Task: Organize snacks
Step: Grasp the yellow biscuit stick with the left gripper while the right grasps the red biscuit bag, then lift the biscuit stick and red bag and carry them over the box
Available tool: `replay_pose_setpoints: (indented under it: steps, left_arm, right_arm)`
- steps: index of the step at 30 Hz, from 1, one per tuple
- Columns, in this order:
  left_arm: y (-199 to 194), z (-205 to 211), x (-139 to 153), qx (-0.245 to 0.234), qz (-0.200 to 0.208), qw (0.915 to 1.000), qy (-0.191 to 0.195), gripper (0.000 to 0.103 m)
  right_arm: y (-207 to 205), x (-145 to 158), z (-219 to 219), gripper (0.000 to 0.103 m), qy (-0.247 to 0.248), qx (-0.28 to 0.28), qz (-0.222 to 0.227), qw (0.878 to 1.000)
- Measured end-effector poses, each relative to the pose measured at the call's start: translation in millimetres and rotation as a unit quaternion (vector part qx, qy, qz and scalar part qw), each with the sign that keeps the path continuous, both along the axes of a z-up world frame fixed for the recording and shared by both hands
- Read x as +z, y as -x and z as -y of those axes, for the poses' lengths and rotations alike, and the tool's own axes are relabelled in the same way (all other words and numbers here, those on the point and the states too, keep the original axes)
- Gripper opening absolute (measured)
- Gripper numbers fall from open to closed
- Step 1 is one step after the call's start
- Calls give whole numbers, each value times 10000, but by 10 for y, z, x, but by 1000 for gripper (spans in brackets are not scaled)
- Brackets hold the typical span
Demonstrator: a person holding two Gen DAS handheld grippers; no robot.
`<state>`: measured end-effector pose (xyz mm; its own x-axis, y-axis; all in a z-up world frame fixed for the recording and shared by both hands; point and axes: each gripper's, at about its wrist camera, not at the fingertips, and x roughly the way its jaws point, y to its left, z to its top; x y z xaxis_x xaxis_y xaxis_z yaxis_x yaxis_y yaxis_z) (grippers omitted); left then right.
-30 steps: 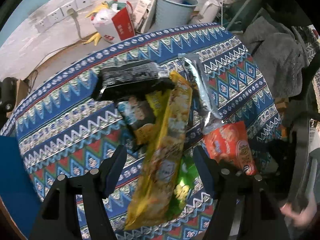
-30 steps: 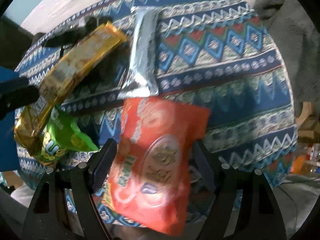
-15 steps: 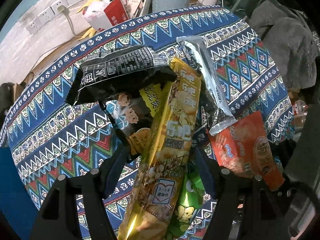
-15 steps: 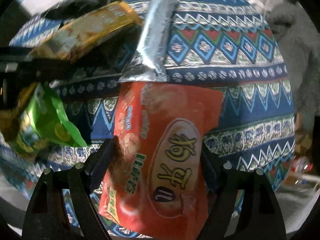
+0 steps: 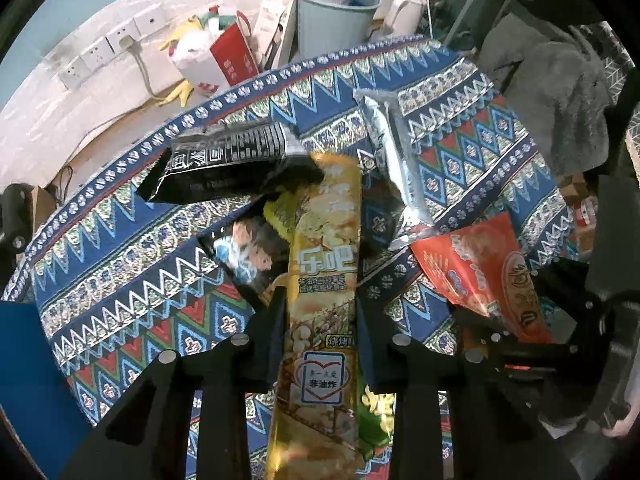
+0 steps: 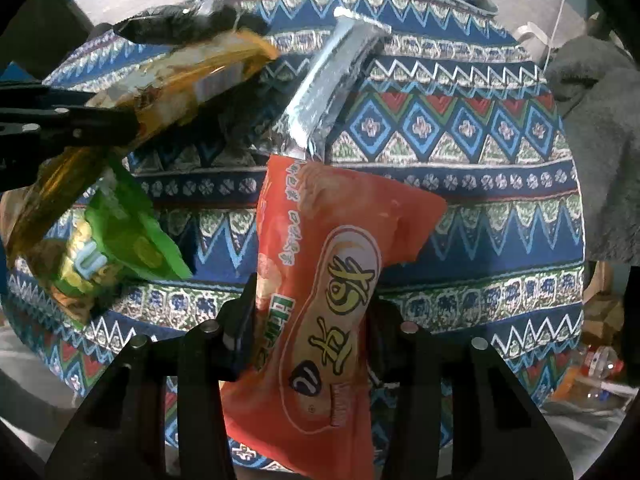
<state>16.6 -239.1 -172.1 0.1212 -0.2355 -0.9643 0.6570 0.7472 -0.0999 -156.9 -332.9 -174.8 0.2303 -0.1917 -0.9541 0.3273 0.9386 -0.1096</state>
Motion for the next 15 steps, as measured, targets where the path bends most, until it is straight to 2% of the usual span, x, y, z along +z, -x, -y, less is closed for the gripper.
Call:
replay_pose_setpoints:
  steps: [11, 15]
  left_arm:
    - [157, -333, 285, 151, 305, 9990, 292, 32]
    - [230, -439, 375, 155, 421, 9982, 400, 32]
  right_arm:
    - [12, 612, -65, 44, 117, 174, 563, 9982]
    - [7, 784, -212, 44, 123, 169, 771, 9968]
